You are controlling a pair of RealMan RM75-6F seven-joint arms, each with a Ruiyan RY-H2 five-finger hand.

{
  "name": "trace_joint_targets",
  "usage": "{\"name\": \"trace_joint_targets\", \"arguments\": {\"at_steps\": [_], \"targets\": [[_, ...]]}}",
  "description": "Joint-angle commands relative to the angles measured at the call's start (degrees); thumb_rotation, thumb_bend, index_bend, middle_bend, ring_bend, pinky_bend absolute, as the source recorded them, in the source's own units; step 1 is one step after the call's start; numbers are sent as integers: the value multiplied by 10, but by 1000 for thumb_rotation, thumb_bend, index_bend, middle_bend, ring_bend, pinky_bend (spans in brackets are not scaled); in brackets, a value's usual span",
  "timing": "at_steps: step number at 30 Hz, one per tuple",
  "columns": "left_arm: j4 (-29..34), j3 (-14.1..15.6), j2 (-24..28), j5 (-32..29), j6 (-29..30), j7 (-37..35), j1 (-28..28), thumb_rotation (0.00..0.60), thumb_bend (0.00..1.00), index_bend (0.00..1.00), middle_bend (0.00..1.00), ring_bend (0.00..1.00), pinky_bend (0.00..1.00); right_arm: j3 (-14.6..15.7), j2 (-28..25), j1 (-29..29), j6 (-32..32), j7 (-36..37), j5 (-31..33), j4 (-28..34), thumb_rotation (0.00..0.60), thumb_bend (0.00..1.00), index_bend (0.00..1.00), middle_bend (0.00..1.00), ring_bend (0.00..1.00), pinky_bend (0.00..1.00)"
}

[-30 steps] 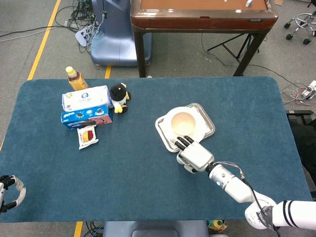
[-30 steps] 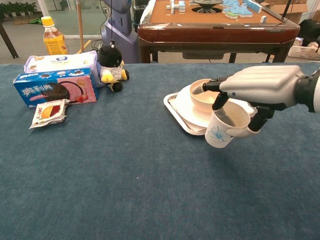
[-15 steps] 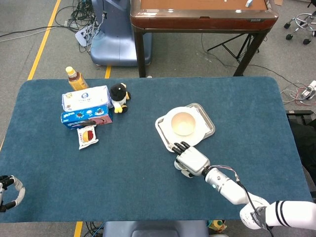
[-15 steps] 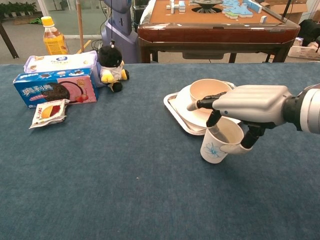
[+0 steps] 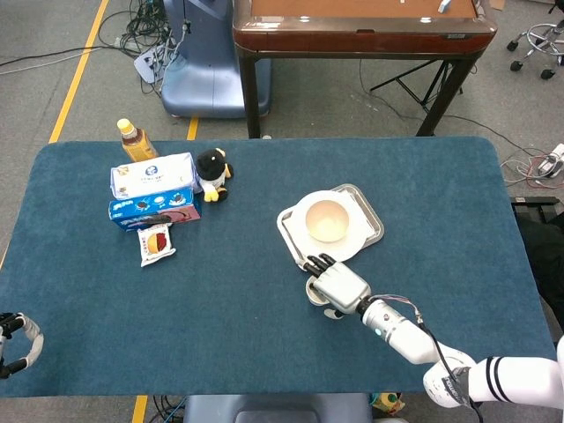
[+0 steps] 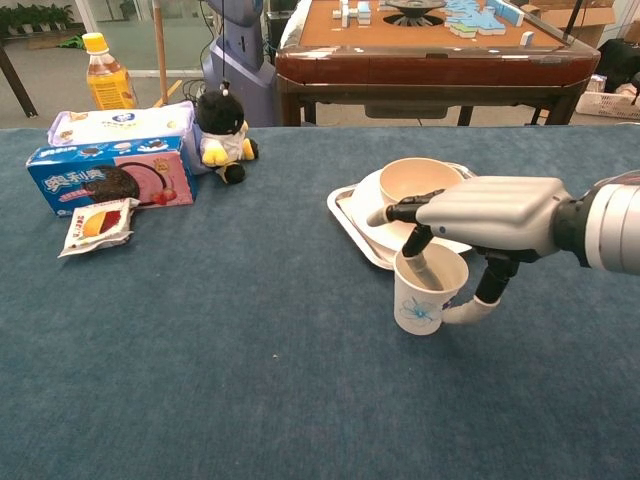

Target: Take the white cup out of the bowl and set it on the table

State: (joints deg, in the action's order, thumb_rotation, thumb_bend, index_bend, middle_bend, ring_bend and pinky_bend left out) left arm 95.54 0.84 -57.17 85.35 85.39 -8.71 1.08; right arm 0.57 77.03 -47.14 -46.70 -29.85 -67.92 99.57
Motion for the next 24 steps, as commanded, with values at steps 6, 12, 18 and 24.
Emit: {"name": "trace_joint_targets", "arguments": {"at_steps": [6, 12, 18, 24], "targets": [[0, 0, -2, -1, -3, 5, -1, 600, 557, 573, 495, 334, 450, -9, -27, 3, -25, -12, -9, 31, 600, 254, 556, 58, 0, 83], [0, 1, -3, 0, -2, 7, -1, 600, 557, 573, 495, 334, 450, -18, -68, 11, -62, -40, -8, 71, 600, 254, 556, 58, 0, 83], [-1, 0, -4, 5, 5, 3, 0, 600, 557, 542, 495, 334, 450, -24, -104, 48, -136, -60, 8, 104, 600, 254, 556, 68, 0, 83], [-2, -1, -8, 14, 14, -1, 1, 600, 557, 529, 495, 336, 453, -19, -135, 106, -226, -68, 19, 138, 600, 254, 556, 82, 0, 83]]}}
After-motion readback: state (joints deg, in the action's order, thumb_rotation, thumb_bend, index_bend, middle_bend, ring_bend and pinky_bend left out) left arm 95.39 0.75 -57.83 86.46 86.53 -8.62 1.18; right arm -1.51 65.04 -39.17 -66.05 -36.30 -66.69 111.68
